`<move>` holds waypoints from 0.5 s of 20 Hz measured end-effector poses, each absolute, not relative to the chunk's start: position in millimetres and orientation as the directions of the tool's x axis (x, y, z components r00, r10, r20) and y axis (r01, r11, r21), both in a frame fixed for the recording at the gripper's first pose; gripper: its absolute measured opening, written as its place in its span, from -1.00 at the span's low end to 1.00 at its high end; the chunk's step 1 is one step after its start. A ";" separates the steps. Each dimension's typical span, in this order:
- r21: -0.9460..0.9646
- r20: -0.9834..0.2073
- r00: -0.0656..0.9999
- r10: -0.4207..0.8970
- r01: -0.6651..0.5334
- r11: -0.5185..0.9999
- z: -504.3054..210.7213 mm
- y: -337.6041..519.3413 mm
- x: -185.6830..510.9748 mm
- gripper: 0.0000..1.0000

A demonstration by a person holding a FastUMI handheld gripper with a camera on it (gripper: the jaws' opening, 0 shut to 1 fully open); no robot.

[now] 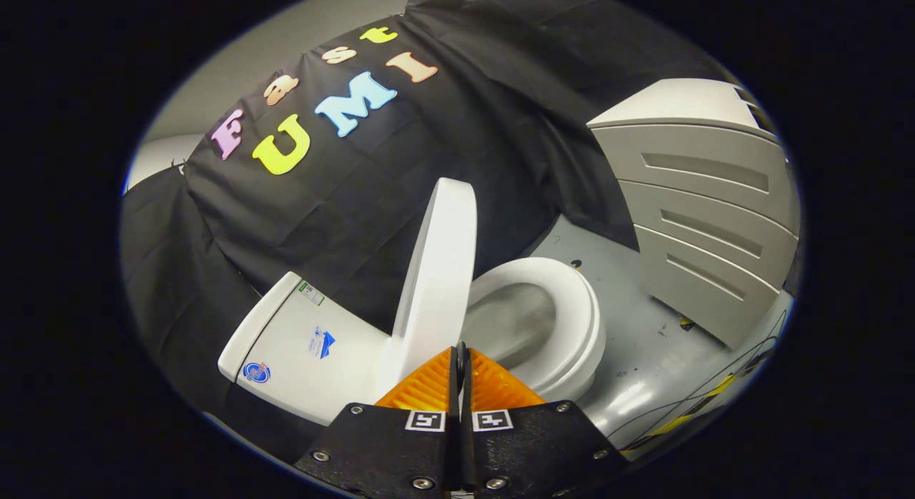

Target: Open the toilet lid.

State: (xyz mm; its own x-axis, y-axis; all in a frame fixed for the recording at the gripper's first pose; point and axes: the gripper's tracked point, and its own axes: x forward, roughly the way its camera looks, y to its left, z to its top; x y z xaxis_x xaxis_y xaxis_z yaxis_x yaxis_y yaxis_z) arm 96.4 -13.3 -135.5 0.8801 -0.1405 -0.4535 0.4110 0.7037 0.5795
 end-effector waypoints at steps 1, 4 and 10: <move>0.573 -0.456 0.878 -0.143 0.413 0.708 -131.8 -12.0 98.6 -1.00; 0.531 -0.460 0.876 -0.148 0.405 0.744 -119.3 -4.2 101.7 -1.00; 0.430 -0.425 0.894 -0.143 0.339 0.837 -93.7 17.1 107.5 -1.00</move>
State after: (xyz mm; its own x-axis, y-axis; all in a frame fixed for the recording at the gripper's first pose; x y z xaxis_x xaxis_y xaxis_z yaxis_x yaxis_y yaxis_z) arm 107.5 17.1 -93.7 0.8938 -0.1429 -0.4252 0.3386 0.8367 0.4305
